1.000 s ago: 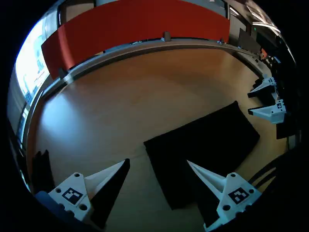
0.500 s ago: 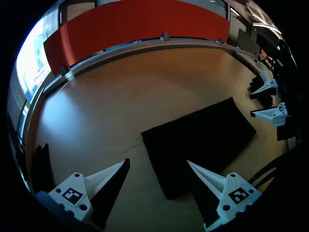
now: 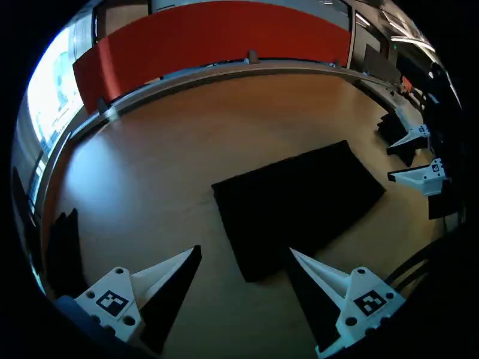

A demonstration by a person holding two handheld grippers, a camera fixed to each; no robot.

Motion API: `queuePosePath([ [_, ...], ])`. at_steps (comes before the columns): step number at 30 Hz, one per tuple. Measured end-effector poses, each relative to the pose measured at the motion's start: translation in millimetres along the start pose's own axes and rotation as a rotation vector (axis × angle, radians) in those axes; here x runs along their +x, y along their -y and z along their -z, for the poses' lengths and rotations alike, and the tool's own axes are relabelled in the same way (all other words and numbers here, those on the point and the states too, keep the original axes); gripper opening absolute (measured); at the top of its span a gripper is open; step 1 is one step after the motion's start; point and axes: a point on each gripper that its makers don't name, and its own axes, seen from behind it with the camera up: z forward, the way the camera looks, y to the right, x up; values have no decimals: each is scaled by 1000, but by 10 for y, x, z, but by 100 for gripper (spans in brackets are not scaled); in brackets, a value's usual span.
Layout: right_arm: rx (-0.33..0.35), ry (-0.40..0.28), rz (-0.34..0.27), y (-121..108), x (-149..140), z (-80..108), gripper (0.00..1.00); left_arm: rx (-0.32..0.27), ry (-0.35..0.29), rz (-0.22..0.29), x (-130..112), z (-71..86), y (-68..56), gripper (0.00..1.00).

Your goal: Fold towel

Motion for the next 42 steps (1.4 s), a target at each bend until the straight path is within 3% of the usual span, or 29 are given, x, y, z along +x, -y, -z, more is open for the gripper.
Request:
queuePosePath([
  [12,6,1,10,53,-116,98,90,11,4,27,-209,139,-1,98],
  [42,115,46,160,237,-183,-119,90,123,-88,191,-774,721,146,98],
])
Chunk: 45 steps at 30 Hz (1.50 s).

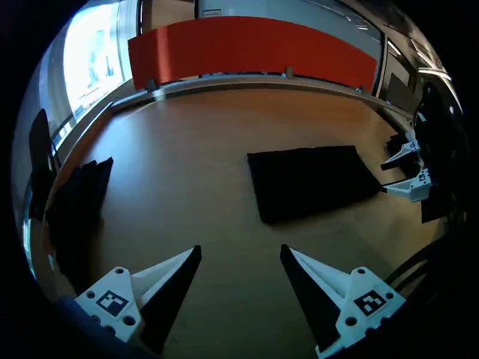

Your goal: Fold towel

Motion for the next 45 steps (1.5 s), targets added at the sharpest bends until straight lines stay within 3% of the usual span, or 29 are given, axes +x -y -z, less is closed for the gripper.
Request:
queuePosePath([
  [8,24,39,29,-4,-91,-51,86,22,-16,12,-207,135,62,98],
  [14,33,76,55,-54,-194,-85,77,43,-9,30,-367,241,133,98],
  [26,72,125,92,-81,-324,-121,37,64,-14,68,-523,438,187,98],
  [36,79,129,89,-89,-348,-127,29,65,-16,64,-549,473,159,98],
  [42,81,122,93,-97,-338,-121,9,66,-19,60,-540,484,160,98],
  [45,80,114,94,-102,-323,-98,4,65,-19,60,-540,490,150,98],
])
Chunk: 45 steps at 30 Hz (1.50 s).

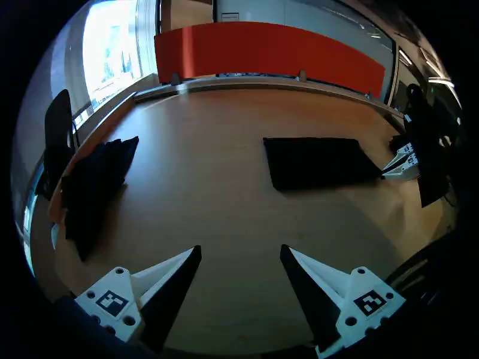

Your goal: Fold towel

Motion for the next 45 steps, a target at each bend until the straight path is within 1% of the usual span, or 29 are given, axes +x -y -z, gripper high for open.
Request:
queuePosePath([
  [9,-14,-32,-20,-62,89,150,3,-5,-5,-3,16,7,-28,98],
  [17,-31,-44,-11,-130,124,314,3,-8,-7,-2,35,13,-37,98],
  [23,-35,-60,4,-147,246,360,3,-5,-4,-1,22,12,-17,98],
  [29,-38,-107,46,-148,580,444,3,-1,-8,7,18,39,-5,98],
  [35,-32,-160,113,-107,1032,520,3,10,-11,21,-12,77,25,98],
  [42,1,-216,197,68,1524,574,3,20,-11,50,-75,112,63,98],
  [45,15,-226,228,140,1651,569,3,21,-9,54,-101,118,65,98],
])
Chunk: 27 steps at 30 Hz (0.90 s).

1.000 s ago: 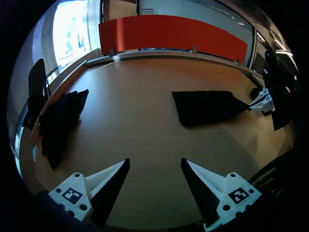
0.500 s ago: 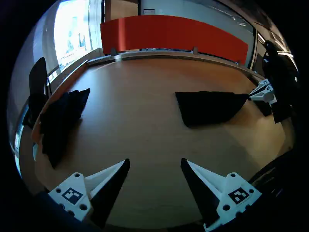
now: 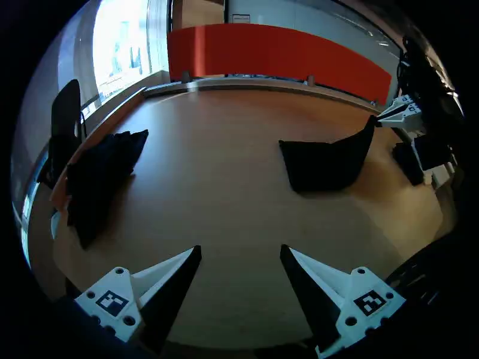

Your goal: Fold towel

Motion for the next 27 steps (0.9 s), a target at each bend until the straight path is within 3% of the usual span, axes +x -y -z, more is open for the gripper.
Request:
queuePosePath([
  [12,79,1,87,218,254,-270,3,-3,0,30,-79,55,-4,98],
  [21,203,27,192,647,448,-738,3,18,-5,70,-161,153,66,98],
  [27,277,63,227,960,411,-1066,3,39,-10,95,-192,219,142,98],
])
